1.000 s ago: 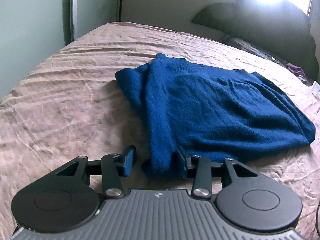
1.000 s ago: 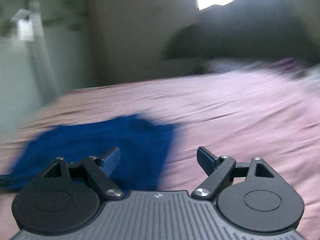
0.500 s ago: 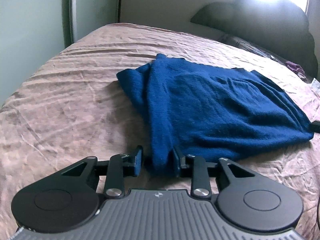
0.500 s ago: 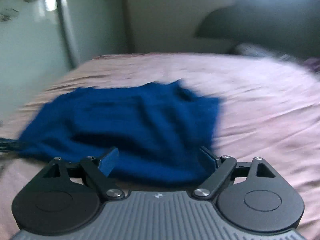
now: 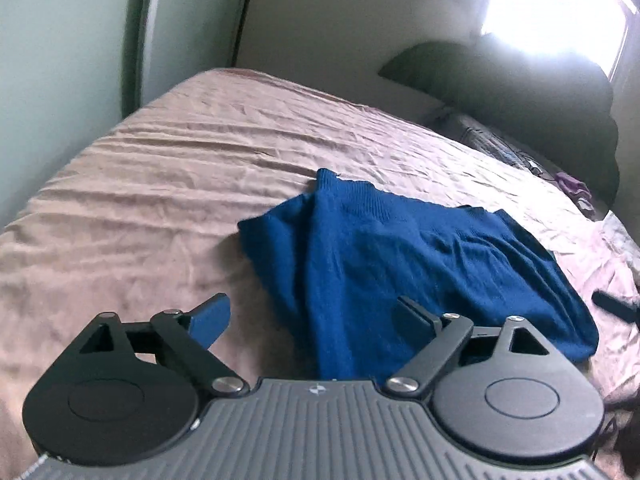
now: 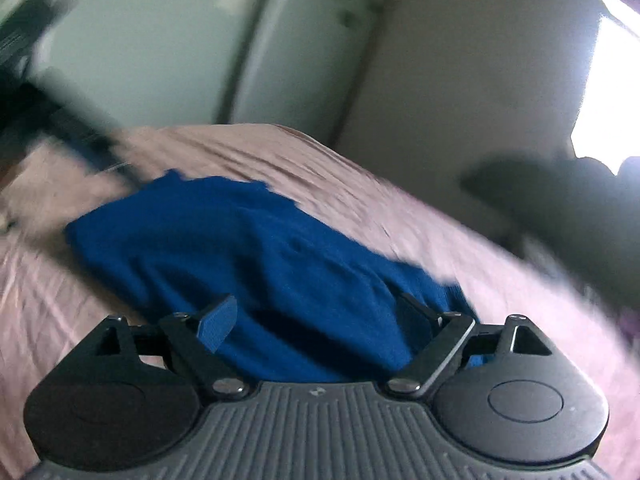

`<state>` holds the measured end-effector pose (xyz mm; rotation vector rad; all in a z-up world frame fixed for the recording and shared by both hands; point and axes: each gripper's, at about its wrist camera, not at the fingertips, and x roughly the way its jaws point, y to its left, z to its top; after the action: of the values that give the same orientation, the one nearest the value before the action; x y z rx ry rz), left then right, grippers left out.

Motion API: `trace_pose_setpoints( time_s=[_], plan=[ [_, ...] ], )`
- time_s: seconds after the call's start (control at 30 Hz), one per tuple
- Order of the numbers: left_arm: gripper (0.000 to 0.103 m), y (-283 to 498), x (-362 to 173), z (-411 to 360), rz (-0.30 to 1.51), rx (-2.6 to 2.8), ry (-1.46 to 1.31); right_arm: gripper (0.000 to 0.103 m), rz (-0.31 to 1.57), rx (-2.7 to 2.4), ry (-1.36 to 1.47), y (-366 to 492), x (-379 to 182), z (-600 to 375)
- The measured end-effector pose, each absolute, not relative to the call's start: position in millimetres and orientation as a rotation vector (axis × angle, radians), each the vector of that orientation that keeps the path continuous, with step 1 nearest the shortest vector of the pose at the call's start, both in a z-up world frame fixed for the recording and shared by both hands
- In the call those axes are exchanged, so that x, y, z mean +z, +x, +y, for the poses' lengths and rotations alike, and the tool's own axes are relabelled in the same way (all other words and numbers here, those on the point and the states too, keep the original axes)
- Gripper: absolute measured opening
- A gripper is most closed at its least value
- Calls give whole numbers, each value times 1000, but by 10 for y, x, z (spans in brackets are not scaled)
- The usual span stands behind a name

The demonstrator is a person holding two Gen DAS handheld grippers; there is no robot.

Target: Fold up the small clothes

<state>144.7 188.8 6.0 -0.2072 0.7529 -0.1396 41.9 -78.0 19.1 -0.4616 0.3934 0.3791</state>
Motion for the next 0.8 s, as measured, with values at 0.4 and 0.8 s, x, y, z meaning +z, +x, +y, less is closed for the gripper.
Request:
trace_pose_setpoints(
  time_s=[0.4, 0.8],
  plan=[
    [93, 2195, -380, 2268, 938, -312, -555, 87, 406, 519, -674, 116, -272, 26],
    [82, 2692, -546, 2239, 943, -432, -748, 81, 289, 478, -738, 404, -408, 519]
  ],
)
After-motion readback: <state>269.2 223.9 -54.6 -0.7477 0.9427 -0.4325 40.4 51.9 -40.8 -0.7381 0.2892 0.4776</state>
